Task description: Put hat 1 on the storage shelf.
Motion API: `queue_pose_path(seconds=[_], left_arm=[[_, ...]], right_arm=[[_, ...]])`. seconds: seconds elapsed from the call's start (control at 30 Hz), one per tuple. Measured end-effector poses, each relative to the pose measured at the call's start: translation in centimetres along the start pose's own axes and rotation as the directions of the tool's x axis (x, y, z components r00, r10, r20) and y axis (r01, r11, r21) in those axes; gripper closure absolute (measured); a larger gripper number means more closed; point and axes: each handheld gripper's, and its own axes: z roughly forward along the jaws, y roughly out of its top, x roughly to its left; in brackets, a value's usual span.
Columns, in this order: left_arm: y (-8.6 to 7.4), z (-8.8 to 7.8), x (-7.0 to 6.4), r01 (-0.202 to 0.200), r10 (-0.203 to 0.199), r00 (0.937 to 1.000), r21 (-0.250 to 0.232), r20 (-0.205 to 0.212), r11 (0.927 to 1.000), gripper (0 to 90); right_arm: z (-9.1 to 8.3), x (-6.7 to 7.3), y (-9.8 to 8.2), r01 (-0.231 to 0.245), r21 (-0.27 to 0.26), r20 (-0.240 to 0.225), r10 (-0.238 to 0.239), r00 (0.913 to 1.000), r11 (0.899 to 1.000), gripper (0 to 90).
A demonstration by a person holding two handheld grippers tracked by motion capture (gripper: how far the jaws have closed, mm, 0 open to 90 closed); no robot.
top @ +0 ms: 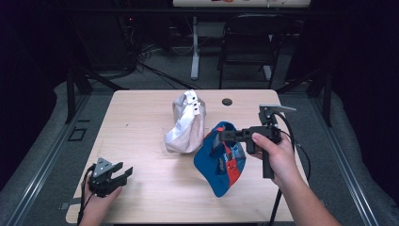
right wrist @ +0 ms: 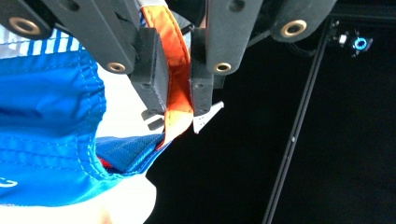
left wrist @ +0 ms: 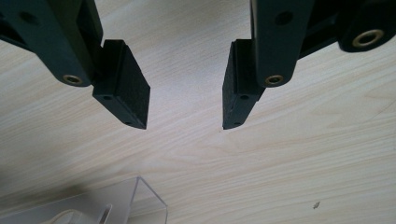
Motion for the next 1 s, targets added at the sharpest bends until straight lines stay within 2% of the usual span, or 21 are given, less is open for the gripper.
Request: queue_pose_path(seconds=[0.17, 0.37, 0.63, 1.0], left_arm=[[0.0, 0.0, 0.0, -0.001, 0.001, 1.0, 0.003, 0.002, 1.0, 51.9], [0.0, 0.1, 0.0, 0.003, -0.003, 1.0, 0.003, -0.001, 1.0, 51.1], [0.0, 0.1, 0.0, 0.002, -0.002, 1.0, 0.003, 0.001, 1.0, 50.6], [0.0, 0.1, -0.1, 0.0, 0.0, 1.0, 0.005, 0.001, 1.0, 50.3]], right_arm=[[-1.4, 0.0, 0.8, -0.032, -0.06, -0.007, 0.031, 0.9995, 0.998, 78.5], [-2.4, 0.1, 1.7, -0.057, -0.104, -0.002, 0.057, 0.9983, 0.993, 78.5], [-3.8, 0.9, 3.2, -0.047, -0.149, 0.006, 0.048, 0.9988, 0.988, 78.5], [-5.6, 1.9, 5.3, -0.057, -0.228, 0.031, 0.066, 0.9974, 0.972, 78.5]])
